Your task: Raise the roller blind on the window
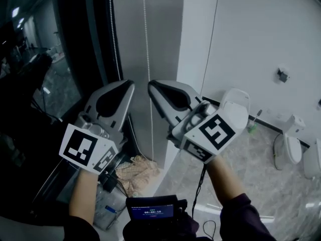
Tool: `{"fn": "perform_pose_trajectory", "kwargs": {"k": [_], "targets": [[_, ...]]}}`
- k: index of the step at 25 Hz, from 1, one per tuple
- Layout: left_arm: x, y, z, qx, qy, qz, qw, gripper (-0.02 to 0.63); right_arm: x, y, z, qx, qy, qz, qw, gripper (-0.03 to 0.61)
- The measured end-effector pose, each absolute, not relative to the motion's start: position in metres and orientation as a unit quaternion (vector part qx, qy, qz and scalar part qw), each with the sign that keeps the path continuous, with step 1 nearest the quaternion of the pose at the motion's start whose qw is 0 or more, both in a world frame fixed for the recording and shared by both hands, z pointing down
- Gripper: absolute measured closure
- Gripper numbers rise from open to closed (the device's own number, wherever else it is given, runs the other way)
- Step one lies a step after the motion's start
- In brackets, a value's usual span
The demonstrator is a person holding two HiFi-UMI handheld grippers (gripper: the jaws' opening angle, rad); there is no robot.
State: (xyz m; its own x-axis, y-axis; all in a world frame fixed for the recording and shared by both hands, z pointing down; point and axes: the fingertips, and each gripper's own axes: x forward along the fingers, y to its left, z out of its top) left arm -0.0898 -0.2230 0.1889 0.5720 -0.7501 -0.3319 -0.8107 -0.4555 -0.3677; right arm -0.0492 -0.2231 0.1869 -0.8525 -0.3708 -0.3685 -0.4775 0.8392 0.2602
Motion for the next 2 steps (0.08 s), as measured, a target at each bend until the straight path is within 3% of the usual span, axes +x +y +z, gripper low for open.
{"fn": "perform_pose_trajectory", "kwargs": {"k": [2], "targets": [[-0.0894, -0.2227, 0.1860, -0.851, 0.458, 0.062, 0.250, 0.600, -0.0493, -0.2208, 0.1811, -0.221, 0.945, 0.178, 0.162, 0.571]]}}
